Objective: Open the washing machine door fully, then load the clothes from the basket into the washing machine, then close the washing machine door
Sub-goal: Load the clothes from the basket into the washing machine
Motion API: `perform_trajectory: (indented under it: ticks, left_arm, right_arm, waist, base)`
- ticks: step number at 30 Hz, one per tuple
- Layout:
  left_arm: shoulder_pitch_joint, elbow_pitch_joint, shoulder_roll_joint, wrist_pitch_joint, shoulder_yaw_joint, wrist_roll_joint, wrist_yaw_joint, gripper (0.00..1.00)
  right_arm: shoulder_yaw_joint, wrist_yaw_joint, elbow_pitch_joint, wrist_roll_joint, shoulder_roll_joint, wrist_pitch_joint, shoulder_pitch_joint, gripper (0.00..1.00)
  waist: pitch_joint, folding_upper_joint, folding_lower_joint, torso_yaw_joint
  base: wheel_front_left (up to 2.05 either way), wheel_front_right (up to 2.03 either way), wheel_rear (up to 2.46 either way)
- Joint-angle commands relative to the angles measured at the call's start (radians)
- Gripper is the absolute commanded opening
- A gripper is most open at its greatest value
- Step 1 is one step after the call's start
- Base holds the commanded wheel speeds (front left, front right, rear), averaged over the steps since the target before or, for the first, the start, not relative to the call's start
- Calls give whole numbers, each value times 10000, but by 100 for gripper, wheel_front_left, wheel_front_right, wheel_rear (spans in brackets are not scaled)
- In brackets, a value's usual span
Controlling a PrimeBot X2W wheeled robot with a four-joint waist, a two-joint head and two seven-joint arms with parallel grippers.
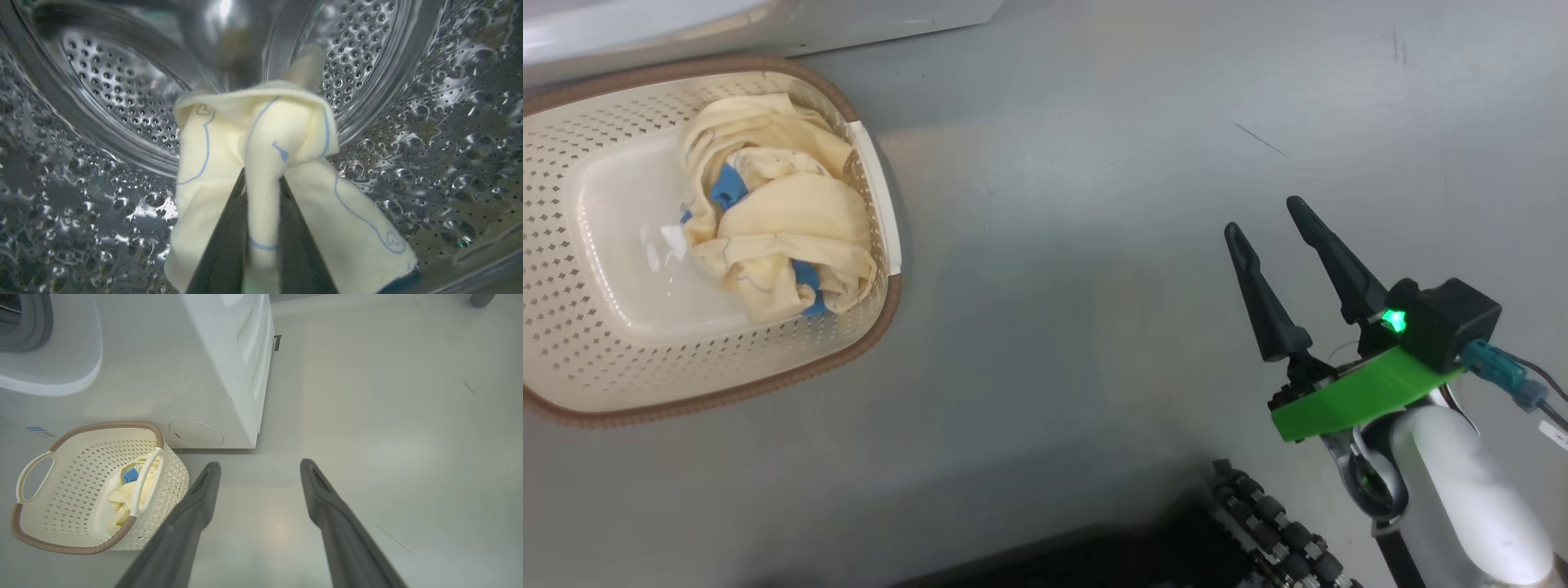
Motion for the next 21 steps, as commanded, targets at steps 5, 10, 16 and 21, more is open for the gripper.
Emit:
perform_trajectory:
  ticks: [5,10,16,21]
  left_arm:
    - [-377,-951,582,-458,-156,341,240,0]
    - [-157,-482,527,-415,-36,90,231,0]
    - [-202,343,345,93,124,-296,225,100]
    - [-212,841,202,424,225,-528,290,100]
  right_arm:
    - [242,37,-199,83,-3,-95,99,100]
    - [266,37,-152,94,8,-95,91,100]
    - [246,37,-112,112,-2,-95,70,100]
    - [198,37,-101,119,-13,-95,47,100]
  waist:
    - [36,0,0,-27]
    - [0,0,0,-29]
    - [-60,0,0,15]
    - [-137,0,0,62]
  base:
    - [0,0,0]
    - [0,0,0]
    - [0,0,0]
    - [0,0,0]
